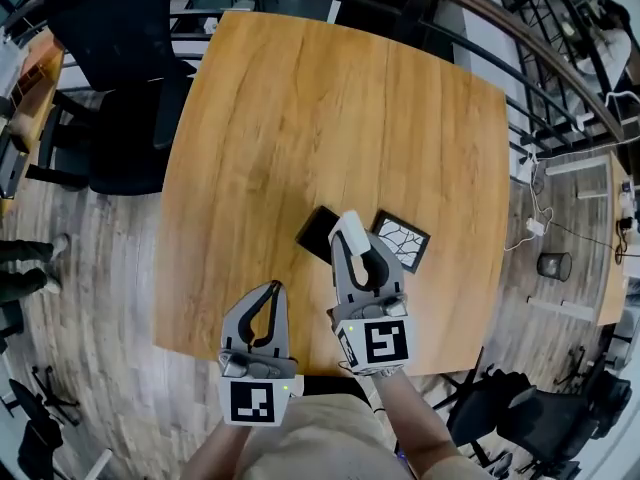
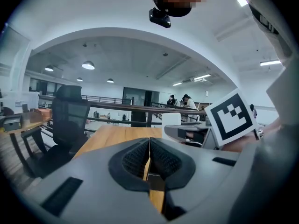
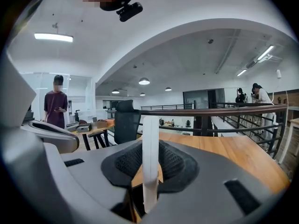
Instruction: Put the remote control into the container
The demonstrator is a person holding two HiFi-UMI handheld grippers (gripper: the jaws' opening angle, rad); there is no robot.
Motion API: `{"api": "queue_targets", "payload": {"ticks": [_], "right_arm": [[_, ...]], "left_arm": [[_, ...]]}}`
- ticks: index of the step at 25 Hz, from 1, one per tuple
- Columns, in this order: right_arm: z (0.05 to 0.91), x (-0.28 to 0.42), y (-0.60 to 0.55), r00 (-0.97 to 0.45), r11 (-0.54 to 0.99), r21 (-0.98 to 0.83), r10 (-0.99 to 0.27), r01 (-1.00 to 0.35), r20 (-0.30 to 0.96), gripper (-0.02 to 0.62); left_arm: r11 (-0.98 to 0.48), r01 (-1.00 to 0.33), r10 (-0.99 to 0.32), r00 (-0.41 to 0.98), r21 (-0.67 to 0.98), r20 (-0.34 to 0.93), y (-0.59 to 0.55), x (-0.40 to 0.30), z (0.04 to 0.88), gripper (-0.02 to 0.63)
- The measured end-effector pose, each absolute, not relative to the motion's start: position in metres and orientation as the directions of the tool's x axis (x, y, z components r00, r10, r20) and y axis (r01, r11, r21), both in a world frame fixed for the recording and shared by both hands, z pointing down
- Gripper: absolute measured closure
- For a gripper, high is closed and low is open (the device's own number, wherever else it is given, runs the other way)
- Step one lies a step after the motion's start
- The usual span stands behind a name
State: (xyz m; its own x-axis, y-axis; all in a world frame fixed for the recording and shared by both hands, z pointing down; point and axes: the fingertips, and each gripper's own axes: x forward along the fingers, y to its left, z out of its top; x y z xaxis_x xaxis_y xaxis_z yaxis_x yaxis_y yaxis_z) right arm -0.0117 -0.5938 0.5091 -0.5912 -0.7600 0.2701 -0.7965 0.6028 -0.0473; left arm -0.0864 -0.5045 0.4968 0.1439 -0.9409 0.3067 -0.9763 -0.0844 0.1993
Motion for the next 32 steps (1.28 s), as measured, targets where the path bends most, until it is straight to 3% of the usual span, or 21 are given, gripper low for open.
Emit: {"api": "queue_targets", "payload": {"ticks": [14, 18, 32], "right_arm": [[0.594, -0.026, -0.607, -0.595, 0.604, -0.083, -0.735, -0.792, 0.325, 0.489], [0.609, -0.023, -0.595, -0.600, 0.617, -0.102, -0.694, -0.781, 0.398, 0.489], [0.530, -0.010, -0.551, -0.588, 0.597, -0.046, -0.769, -0.801, 0.250, 0.491]], "left_arm": [[-0.093, -0.978, -0.891, 0.166, 0.187, 0.422, -0.511, -0.076, 0.549, 0.592], [-0.100, -0.977, -0.889, 0.173, 0.189, 0.424, -0.508, -0.072, 0.549, 0.592], [-0.124, -0.982, -0.925, 0.165, 0.140, 0.342, -0.465, -0.083, 0.507, 0.592]]}}
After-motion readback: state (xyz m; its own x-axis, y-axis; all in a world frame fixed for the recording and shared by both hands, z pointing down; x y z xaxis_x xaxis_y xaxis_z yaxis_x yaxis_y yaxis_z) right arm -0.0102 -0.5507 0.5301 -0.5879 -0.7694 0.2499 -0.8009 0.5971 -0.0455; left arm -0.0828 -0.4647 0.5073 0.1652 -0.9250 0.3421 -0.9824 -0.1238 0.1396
